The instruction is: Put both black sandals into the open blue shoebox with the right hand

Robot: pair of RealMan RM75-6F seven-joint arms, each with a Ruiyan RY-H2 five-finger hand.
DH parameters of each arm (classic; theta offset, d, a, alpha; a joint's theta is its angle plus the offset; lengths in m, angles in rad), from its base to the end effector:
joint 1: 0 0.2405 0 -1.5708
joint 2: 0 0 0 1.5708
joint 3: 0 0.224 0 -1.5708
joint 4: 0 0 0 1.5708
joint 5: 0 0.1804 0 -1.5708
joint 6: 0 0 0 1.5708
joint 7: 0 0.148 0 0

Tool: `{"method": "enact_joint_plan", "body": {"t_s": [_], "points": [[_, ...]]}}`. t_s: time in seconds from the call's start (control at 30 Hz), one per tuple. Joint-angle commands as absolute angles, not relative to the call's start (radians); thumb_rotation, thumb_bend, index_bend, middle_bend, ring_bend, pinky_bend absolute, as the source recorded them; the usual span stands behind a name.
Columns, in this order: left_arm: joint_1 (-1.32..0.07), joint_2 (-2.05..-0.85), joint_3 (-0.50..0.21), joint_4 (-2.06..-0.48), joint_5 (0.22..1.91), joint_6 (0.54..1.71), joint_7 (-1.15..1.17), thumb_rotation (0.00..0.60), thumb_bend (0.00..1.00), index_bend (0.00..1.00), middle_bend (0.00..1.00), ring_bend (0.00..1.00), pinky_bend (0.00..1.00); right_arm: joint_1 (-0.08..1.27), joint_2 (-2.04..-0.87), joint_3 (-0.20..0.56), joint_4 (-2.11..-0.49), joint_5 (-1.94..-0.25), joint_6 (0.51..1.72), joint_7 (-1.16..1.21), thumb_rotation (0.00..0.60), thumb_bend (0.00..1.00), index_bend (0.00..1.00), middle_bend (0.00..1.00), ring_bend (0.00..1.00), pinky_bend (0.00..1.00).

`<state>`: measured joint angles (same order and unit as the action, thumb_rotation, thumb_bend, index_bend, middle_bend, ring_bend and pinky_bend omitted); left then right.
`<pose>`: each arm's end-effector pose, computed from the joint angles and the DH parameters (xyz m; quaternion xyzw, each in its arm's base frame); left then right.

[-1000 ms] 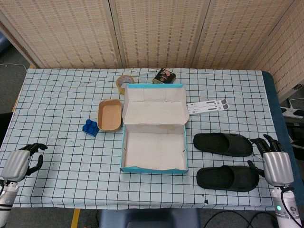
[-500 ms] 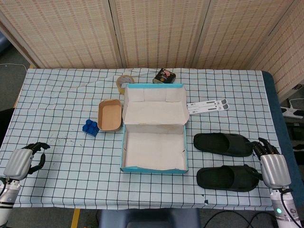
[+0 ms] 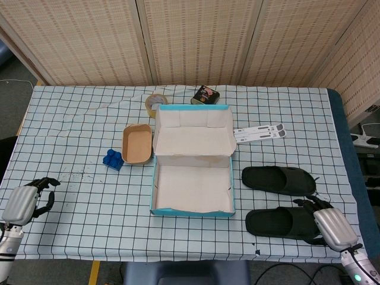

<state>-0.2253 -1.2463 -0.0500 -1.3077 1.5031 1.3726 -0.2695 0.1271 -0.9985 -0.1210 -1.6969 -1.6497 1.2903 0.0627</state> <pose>-0.2913 0.2253 0.1501 -0.6106 -0.4092 -0.4189 0.5332 -0.2654 -0.1492 0.1442 0.6957 -0.4528 0.3066 0.4659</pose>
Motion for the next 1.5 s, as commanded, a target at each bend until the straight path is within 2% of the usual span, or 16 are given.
{"method": "enact_joint_plan", "body": {"t_s": [0.03,0.13,0.33,0.67,1.1,1.5], "points": [[-0.23,-1.246,-0.045,-1.309,1.498,1.354,-0.262,0.6,0.58,0.38,0.37,0.39,0.55,0.165,-0.938,-0.174,-1.726,-1.677,1.195,0.092,0.6,0.0,0.1,0.17,0.07,0.19],[-0.23,-1.244,-0.047,-1.311,1.492,1.349,-0.262,0.6,0.58,0.38,0.37,0.39,0.55,0.186,-0.914,-0.191,-1.739,-1.658,1.126,0.067,0.6,0.0,0.01,0.09,0.01,0.12],[-0.225,-1.242,-0.052,-1.312,1.49,1.363,-0.271,0.6,0.58,0.38,0.37,0.39,0.55,0.211,-0.912,-0.191,-1.746,-1.63,1.063,0.054,0.6,0.0,0.0,0.0,0.0,0.09],[-0.228,-1.24,-0.048,-1.315,1.492,1.356,-0.272,0.6,0.58,0.38,0.37,0.39,0.55,0.217,-0.976,-0.145,-1.694,-1.543,1.047,0.064,0.6,0.0,0.0,0.0,0.0,0.07],[-0.228,-1.237,-0.045,-1.319,1.495,1.354,-0.275,0.6,0.58,0.38,0.37,0.39,0.55,0.249,-1.047,-0.12,-1.617,-1.47,0.966,0.1,0.6,0.0,0.0,0.0,0.0,0.07],[-0.23,-1.236,-0.044,-1.318,1.497,1.353,-0.276,0.6,0.58,0.38,0.37,0.39,0.55,0.242,-1.105,-0.109,-1.579,-1.415,0.967,0.016,0.6,0.0,0.0,0.0,0.0,0.08]]}}
